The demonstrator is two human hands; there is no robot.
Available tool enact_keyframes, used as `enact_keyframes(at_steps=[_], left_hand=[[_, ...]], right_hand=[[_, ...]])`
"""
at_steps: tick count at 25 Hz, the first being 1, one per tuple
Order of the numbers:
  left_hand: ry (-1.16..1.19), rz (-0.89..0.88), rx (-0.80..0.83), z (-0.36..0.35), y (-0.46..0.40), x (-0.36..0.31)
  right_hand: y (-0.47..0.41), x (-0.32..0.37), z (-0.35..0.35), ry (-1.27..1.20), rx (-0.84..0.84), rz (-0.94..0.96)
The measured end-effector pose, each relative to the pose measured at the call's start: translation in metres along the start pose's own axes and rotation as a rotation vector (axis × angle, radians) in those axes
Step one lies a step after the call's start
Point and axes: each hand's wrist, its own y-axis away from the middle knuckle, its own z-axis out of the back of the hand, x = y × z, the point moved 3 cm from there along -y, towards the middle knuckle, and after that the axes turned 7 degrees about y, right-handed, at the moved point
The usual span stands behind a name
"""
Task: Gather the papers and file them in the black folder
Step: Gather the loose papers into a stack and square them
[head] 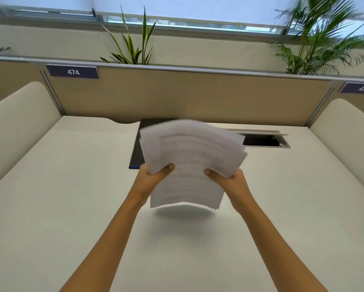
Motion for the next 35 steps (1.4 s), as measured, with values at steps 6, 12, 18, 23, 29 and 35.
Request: enact_keyframes(at_steps=[6,12,18,23,29,35], left_hand=[[0.015,-0.017,-0.045,-0.007,-0.013,-0.01],[0.018,-0.028,-0.065,-0.009,-0.022,-0.005],[-0.051,-0.143,-0.075,-0.008,-0.034,-0.027],[-0.13,-0.252,-0.195,-0.016,-0.048,-0.049],[-0.117,-0.223,-0.188,-0.013,-0.055,-0.047],[-0.106,-0.152,-0.002,-0.007,-0.057,-0.024]], right_hand=[[-0.005,0.002,-0.005,0.0,-0.062,-0.025],[-0.012,0.002,-0.004,-0.021,-0.142,-0.012],[-0.022,0.025,-0.001,0.046,-0.216,0.081],[-0.038,0.047,-0.001,0.119,-0.253,0.179],[-0.049,0.04,0.002,0.055,-0.265,0.116],[-0.053,0.011,0.0,0.028,-0.149,0.113]])
